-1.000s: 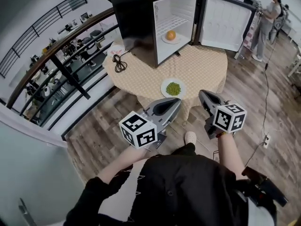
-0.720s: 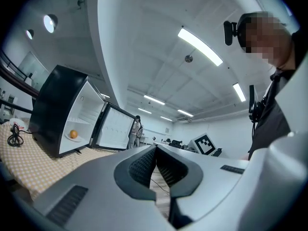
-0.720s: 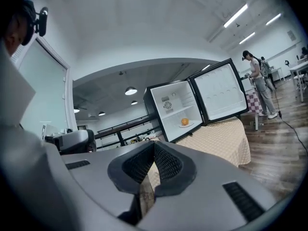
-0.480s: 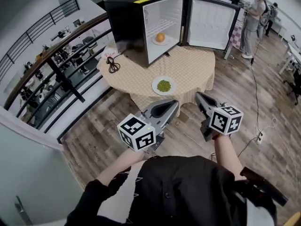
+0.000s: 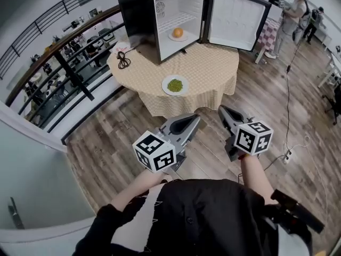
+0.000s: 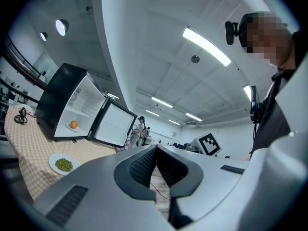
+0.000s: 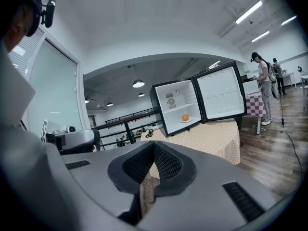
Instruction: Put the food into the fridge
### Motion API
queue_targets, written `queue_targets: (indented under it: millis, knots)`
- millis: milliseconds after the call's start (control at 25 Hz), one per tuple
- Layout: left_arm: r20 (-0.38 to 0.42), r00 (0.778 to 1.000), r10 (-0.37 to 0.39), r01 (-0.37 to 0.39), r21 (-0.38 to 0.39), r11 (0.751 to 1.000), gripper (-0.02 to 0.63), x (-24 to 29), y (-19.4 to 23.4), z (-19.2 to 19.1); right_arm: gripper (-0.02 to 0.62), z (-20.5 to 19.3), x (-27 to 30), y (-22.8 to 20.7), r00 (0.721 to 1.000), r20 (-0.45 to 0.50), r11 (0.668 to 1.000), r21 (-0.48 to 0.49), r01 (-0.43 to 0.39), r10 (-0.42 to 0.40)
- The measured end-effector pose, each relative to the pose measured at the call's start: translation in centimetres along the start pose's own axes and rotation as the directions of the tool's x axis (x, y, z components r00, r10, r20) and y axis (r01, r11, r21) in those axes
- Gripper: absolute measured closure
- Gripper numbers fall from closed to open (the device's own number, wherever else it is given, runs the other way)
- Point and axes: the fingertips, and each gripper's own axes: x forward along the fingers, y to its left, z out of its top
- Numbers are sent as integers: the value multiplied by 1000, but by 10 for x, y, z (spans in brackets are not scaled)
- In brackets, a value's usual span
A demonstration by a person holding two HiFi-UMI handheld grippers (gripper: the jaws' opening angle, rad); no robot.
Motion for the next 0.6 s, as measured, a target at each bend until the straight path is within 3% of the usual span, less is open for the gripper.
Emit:
queue_targets:
  millis: [360, 600]
  knots:
    - [-3, 997, 77, -77, -25, 997, 594, 11, -53, -45, 580, -38, -55, -24, 998, -54, 999, 0, -35, 35]
    - [-13, 995, 97, -97, -23, 995, 595, 26, -70, -61, 580, -42, -73, -41, 997, -48, 999, 5, -53, 53]
